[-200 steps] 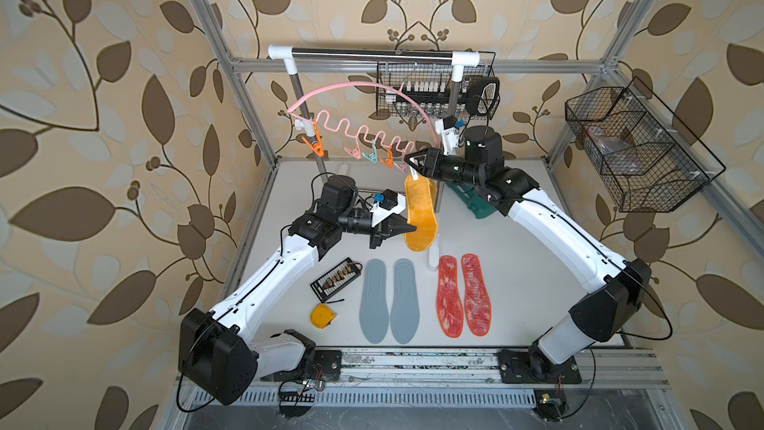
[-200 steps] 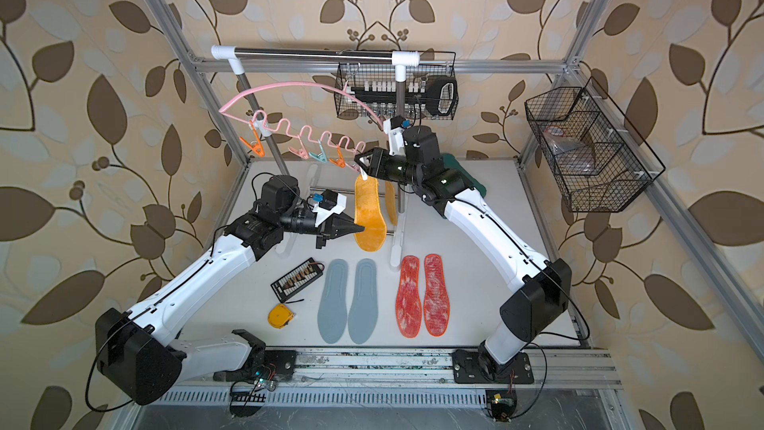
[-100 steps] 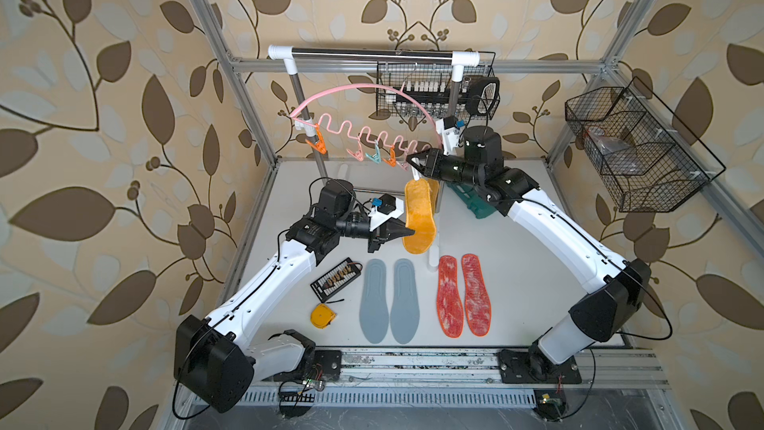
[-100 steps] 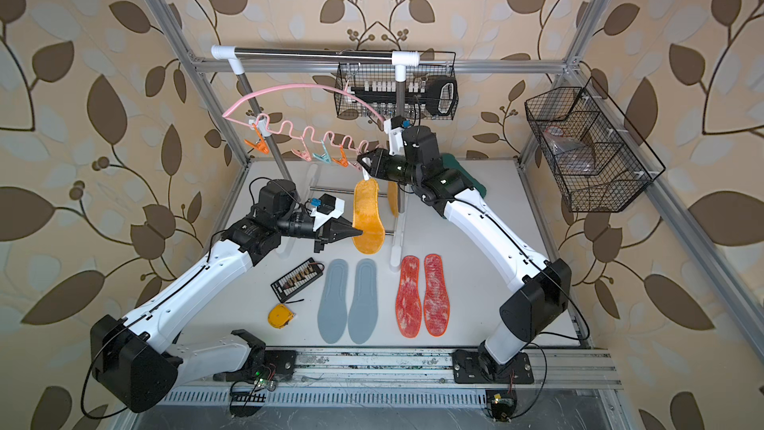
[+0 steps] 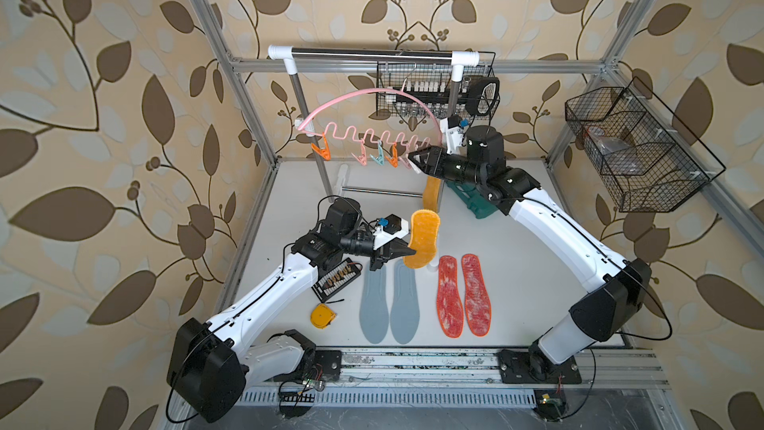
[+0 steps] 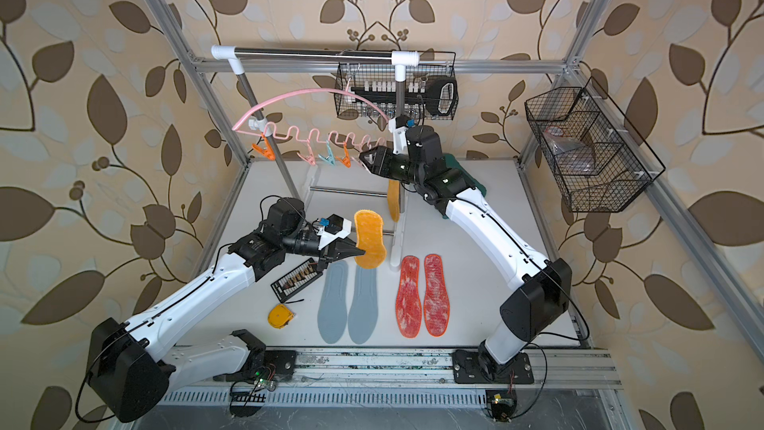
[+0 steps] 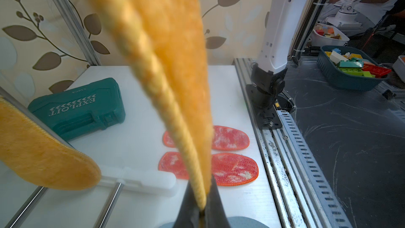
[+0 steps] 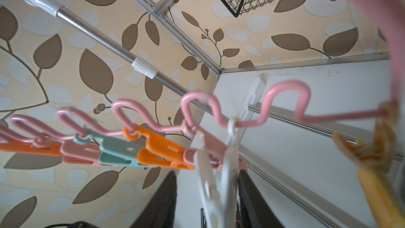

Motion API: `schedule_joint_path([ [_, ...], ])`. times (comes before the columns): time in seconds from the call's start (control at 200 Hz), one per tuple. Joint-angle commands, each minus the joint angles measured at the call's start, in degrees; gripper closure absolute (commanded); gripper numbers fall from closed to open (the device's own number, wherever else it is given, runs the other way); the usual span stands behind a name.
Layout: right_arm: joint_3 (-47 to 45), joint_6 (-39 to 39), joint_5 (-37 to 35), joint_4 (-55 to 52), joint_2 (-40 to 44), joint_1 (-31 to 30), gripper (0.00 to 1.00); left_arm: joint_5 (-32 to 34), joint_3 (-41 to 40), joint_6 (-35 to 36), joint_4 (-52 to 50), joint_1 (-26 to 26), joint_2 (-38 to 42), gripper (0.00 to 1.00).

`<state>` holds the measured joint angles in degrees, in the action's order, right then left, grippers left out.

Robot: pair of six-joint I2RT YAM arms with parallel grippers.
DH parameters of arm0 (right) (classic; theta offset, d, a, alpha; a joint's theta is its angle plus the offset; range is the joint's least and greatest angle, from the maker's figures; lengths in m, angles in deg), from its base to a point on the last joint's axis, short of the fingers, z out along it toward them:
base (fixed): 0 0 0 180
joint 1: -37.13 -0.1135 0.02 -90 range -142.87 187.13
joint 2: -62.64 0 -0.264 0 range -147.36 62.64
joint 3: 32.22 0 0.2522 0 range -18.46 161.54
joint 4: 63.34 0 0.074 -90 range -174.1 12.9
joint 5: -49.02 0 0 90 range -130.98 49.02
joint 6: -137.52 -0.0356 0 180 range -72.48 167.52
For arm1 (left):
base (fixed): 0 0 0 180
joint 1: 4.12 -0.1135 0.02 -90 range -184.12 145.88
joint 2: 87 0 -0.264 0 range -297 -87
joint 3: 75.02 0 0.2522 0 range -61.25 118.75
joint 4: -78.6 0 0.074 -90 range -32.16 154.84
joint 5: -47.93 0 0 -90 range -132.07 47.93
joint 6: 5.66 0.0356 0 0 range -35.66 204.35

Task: Take the shoe insoles off the hanger
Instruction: Open the clamp at the hanger, then place the insole at the center of the board.

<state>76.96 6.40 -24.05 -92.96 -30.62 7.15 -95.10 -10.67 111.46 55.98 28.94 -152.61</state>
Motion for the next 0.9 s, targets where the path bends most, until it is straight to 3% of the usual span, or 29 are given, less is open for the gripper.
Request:
schedule_joint_path([
  [0.0,-1.8,0.6,-1.4,1.1,1.9,0.2,0.52,0.9,0.0,0.3,0.9,0.8,0.9,0.96],
  [0.355,-6.3,1.3,-3.1,0.7,7.4,2.1,0.43,1.9,-1.8,0.0,1.9,1.4,1.2,0.96],
  [0.895,-28.4,16.5,-8.3,0.9,36.2,3.3,0.28,1.4,-1.6,-1.5,3.3,2.3,-0.2,0.95],
])
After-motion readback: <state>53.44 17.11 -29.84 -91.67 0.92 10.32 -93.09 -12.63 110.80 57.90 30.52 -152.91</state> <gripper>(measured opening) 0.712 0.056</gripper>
